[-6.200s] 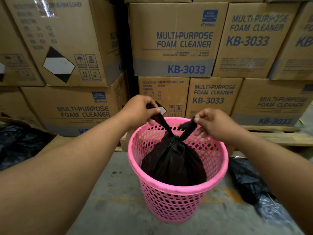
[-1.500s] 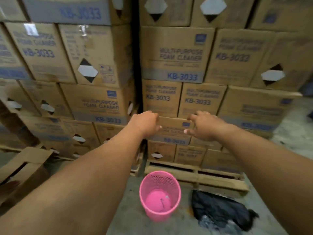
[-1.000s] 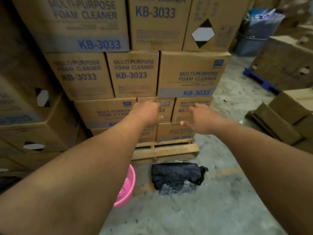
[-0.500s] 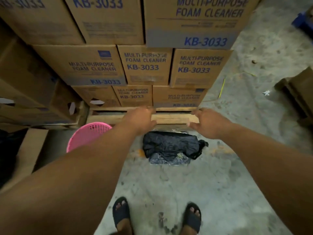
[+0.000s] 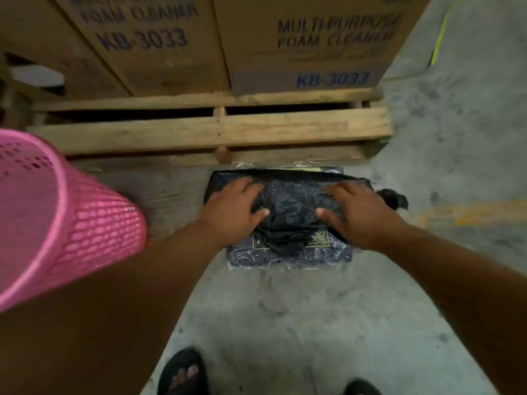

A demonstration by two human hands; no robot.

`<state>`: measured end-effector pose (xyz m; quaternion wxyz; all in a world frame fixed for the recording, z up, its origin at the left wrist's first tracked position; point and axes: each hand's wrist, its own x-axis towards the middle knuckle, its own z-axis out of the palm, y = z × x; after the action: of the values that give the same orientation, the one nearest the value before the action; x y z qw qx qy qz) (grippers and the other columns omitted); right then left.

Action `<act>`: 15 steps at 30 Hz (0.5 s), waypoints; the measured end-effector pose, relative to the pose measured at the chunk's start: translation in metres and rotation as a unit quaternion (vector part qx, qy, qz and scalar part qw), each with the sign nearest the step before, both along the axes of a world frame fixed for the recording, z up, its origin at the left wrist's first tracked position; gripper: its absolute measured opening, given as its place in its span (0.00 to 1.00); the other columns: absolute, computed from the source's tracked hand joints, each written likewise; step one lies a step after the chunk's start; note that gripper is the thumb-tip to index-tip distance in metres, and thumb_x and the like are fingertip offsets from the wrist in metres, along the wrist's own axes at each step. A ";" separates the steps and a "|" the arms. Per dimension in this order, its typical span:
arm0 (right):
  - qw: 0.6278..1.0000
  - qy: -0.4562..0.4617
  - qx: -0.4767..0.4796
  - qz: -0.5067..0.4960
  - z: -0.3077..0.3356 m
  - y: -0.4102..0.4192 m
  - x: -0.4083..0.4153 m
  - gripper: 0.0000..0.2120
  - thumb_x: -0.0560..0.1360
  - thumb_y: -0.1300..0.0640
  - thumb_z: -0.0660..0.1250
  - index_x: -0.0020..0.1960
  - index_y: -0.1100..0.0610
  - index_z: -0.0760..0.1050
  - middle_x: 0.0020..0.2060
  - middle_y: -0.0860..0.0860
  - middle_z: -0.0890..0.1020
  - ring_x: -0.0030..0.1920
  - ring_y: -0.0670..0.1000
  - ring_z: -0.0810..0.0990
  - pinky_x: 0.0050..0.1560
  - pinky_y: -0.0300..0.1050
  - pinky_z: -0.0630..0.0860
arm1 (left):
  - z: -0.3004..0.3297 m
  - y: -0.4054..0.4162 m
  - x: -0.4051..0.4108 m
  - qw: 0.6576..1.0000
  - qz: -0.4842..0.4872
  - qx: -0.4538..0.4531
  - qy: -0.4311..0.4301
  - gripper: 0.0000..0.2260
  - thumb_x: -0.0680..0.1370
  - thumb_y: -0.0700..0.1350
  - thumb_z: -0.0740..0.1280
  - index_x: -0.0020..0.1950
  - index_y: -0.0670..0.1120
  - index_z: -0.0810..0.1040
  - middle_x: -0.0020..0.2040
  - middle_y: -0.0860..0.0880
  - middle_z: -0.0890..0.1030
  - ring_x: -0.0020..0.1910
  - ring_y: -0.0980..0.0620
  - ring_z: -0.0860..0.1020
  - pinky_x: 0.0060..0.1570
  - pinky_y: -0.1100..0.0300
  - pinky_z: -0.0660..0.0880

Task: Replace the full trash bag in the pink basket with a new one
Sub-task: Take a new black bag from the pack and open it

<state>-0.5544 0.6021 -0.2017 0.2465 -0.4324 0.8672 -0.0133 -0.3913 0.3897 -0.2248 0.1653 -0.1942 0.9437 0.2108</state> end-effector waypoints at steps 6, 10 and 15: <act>0.996 0.048 -0.032 0.069 -0.157 -0.037 -0.033 0.43 0.72 0.24 0.45 0.79 0.47 0.49 0.79 0.53 0.53 0.78 0.57 0.51 0.76 0.60 0.50 | -0.145 -0.024 -0.045 0.993 -0.082 -0.060 0.054 0.38 0.76 0.71 0.55 0.81 0.55 0.51 0.82 0.48 0.50 0.80 0.46 0.49 0.75 0.40 0.54; 0.993 0.065 0.015 0.093 -0.228 -0.042 -0.041 0.49 0.64 0.17 0.44 0.77 0.40 0.37 0.80 0.48 0.40 0.79 0.54 0.38 0.74 0.68 0.41 | -0.208 -0.030 -0.048 0.984 -0.102 -0.143 -0.001 0.48 0.65 0.83 0.47 0.79 0.62 0.39 0.81 0.52 0.38 0.79 0.47 0.36 0.73 0.32 0.38; 0.991 0.105 -0.013 0.078 -0.249 -0.038 -0.042 0.48 0.64 0.17 0.44 0.76 0.37 0.34 0.79 0.46 0.41 0.79 0.54 0.39 0.73 0.71 0.41 | -0.231 -0.031 -0.042 0.987 -0.072 -0.143 0.000 0.52 0.61 0.85 0.47 0.77 0.64 0.34 0.81 0.53 0.34 0.79 0.47 0.33 0.72 0.31 0.38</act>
<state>-0.5964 0.5644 -0.4504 0.1485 -0.5005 0.8520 0.0398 -0.4337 0.3583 -0.4559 0.1501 -0.1474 0.9757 0.0613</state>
